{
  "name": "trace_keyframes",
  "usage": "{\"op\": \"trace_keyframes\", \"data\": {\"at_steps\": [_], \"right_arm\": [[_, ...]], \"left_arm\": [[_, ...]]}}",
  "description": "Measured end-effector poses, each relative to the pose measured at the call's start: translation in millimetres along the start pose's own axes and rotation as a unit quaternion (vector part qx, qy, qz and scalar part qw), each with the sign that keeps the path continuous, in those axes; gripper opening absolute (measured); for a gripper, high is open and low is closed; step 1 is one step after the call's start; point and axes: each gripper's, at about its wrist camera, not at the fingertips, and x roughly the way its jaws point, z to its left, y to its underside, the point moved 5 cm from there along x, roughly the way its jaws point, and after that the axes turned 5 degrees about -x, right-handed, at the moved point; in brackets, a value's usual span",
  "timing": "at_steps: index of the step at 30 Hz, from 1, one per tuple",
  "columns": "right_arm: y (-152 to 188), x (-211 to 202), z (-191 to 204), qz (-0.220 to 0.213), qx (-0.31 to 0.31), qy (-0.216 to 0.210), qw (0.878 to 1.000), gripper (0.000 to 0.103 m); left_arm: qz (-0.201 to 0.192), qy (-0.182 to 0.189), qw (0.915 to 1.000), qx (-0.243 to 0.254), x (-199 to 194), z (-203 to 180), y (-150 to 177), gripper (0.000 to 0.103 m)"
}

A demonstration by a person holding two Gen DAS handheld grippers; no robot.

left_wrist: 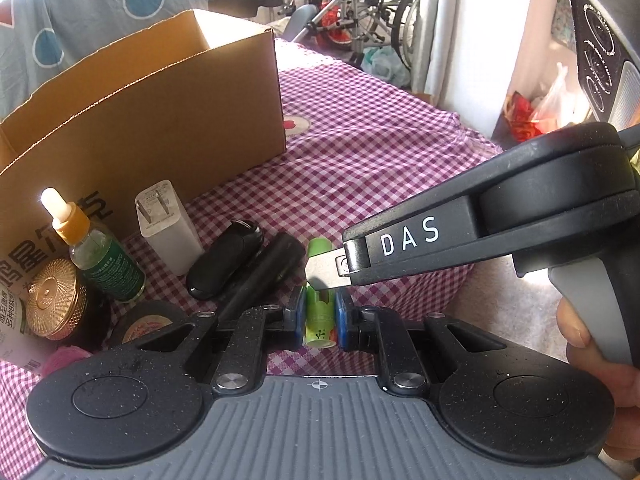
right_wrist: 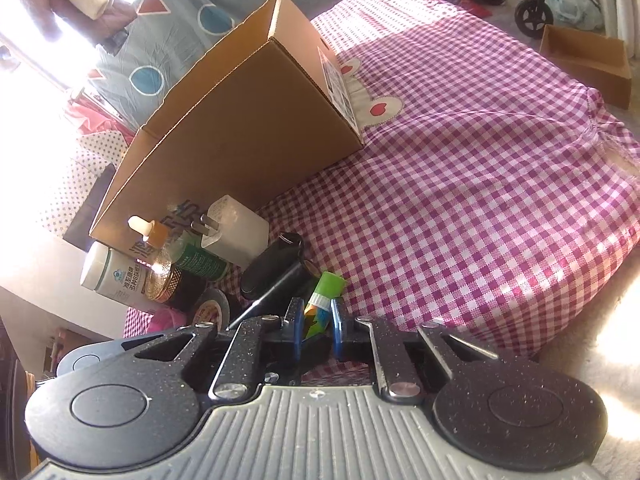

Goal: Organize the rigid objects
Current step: 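Lift the glue stick with the right gripper and carry it over the box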

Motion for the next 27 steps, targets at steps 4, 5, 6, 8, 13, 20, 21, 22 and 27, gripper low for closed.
{"op": "trace_keyframes", "data": {"at_steps": [4,5,6,8,13,20,21,22,27], "right_arm": [[2.4,-8.7,2.2,-0.007,0.005,-0.004,1.0,0.013],[2.8,-10.5,3.1,-0.008,0.005,-0.004,1.0,0.013],[3.2,-12.0,3.5,-0.009,0.008,-0.006,1.0,0.013],[4.2,-15.0,4.7,-0.011,0.011,-0.012,1.0,0.013],[7.6,-14.5,0.4,-0.011,0.03,-0.017,0.999,0.012],[15.3,-5.1,-26.3,0.017,0.132,-0.069,0.989,0.014],[15.7,-3.5,-30.0,0.022,0.145,-0.075,0.986,0.014],[16.2,-2.6,-32.5,0.026,0.154,-0.079,0.985,0.014],[21.6,-1.7,-39.8,0.037,0.178,-0.091,0.979,0.014]], "left_arm": [[-0.013,0.002,0.9999,0.001,-8.7,-2.5,0.2,0.014],[-0.016,0.002,0.9999,0.002,-10.4,-3.2,0.5,0.014],[-0.018,0.001,0.9998,0.003,-12.1,-3.7,0.8,0.014],[-0.025,-0.001,0.9997,0.005,-16.5,-4.7,2.0,0.014],[-0.026,-0.006,0.9996,0.004,-13.5,-4.9,5.2,0.014],[-0.008,0.002,0.9999,-0.01,-8.1,-0.3,10.0,0.014],[-0.003,0.008,0.9998,-0.017,-7.4,1.6,10.1,0.014],[0.0,0.013,0.9997,-0.022,-6.7,3.1,9.8,0.014],[0.023,0.047,0.9969,-0.059,-3.6,11.0,12.0,0.014]]}}
